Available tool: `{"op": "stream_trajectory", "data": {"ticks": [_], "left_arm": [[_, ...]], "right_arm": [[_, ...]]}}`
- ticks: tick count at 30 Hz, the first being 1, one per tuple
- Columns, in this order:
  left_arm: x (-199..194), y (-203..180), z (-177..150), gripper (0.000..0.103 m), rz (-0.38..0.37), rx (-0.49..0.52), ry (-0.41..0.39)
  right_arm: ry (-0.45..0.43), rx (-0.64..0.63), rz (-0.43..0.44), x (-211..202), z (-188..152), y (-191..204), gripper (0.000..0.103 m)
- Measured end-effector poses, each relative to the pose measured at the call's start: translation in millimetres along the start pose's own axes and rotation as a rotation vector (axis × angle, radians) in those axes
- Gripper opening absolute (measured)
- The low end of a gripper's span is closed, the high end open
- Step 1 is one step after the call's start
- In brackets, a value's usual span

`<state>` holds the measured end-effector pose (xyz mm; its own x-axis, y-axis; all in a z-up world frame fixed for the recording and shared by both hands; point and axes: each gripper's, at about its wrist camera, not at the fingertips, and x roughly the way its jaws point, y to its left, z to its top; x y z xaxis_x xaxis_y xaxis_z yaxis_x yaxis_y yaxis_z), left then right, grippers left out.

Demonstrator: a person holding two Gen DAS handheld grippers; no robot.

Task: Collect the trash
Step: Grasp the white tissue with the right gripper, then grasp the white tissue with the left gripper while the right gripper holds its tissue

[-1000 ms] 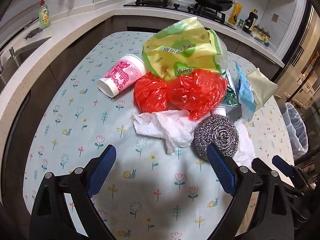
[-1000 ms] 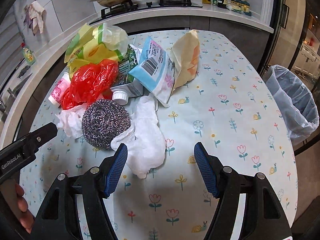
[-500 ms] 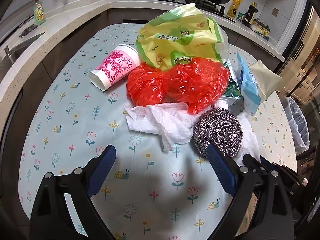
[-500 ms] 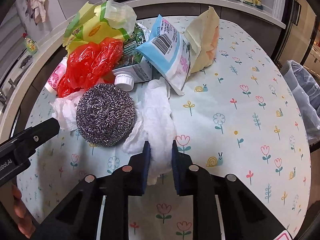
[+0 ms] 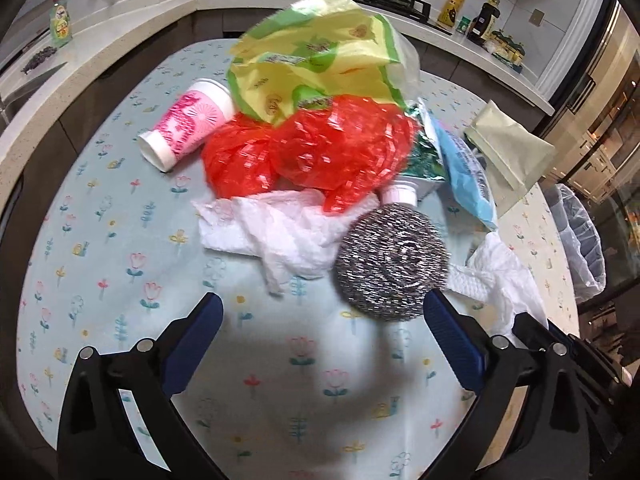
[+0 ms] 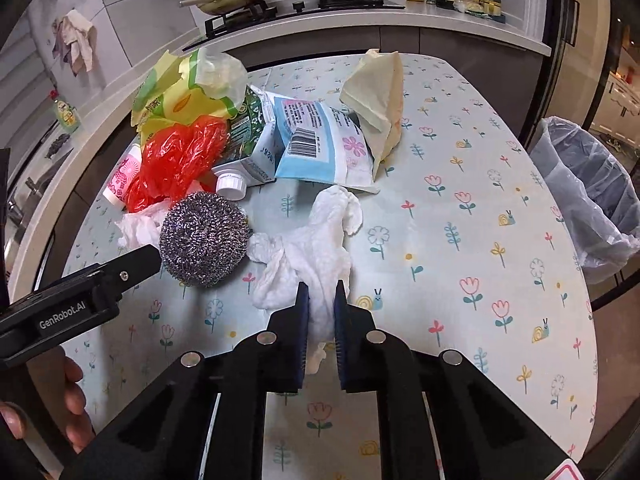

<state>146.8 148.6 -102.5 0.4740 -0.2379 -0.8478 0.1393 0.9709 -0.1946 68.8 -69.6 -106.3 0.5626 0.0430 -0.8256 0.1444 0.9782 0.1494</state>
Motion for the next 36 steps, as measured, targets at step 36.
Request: {"op": "stream_trajectory", "data": {"ticks": [36], "left_arm": [[-16,-95,-31,0.072,-0.001,0.199,-0.02]], "right_arm": [[-0.077,0.148,-0.026,-32,-3,-71,0.011]]}}
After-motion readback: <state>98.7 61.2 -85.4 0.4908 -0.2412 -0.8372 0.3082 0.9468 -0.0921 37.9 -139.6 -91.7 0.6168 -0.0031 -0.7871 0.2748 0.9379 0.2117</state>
